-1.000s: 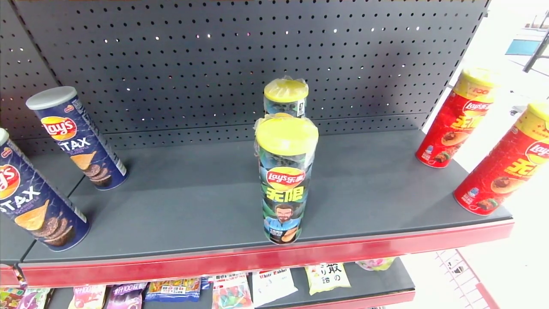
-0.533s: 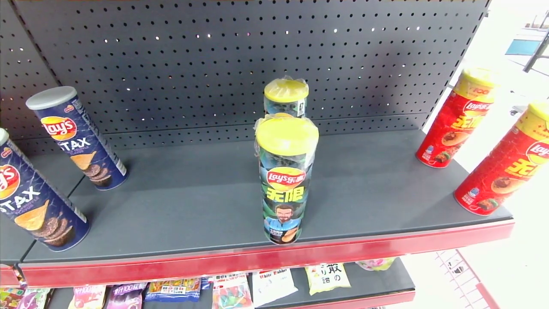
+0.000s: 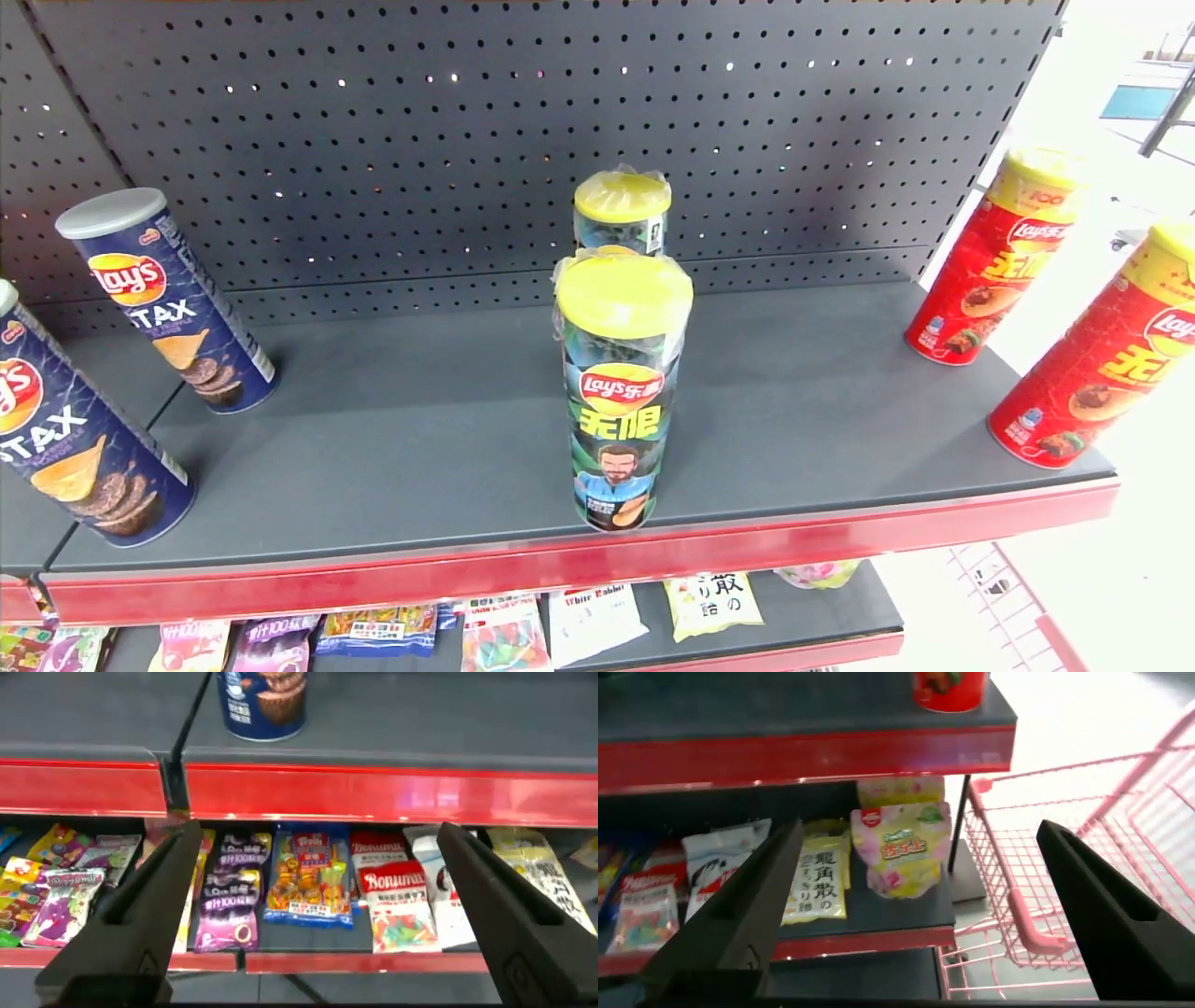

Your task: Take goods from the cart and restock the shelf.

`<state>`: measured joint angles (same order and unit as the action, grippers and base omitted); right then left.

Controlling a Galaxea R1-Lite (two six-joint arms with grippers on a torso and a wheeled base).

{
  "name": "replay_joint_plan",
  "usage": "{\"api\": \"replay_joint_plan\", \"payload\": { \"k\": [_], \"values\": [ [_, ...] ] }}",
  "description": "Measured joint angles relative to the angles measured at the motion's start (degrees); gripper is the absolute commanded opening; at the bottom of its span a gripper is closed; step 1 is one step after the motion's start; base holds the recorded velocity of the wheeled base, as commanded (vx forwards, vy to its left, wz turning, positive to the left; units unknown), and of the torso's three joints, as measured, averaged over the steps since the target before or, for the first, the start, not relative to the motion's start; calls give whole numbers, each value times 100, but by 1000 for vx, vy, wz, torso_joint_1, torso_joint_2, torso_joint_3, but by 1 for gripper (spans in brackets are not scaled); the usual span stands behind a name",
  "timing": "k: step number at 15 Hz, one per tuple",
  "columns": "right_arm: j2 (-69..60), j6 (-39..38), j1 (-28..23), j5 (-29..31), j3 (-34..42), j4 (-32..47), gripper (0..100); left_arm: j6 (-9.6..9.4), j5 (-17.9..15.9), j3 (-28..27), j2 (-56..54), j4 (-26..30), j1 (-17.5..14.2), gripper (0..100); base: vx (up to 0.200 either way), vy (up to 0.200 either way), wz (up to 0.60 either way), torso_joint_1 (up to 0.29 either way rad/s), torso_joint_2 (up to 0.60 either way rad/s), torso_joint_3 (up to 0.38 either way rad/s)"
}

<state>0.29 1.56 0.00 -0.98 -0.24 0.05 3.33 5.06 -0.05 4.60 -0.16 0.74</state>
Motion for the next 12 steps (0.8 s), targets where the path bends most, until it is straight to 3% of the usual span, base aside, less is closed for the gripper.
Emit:
{"api": "replay_joint_plan", "payload": {
  "k": [3,9,12],
  "values": [
    [-22,-322,2,-24,22,-5,100,33,-24,0,-315,6,-72,100,0,0,0,0,0,0],
    [-27,-135,7,-9,24,2,100,-57,-57,5,-452,11,-84,100,0,0,0,0,0,0],
    [-27,-138,7,-6,24,5,100,-60,-60,5,-460,9,-82,100,-200,0,0,9,1,2]
  ]
}}
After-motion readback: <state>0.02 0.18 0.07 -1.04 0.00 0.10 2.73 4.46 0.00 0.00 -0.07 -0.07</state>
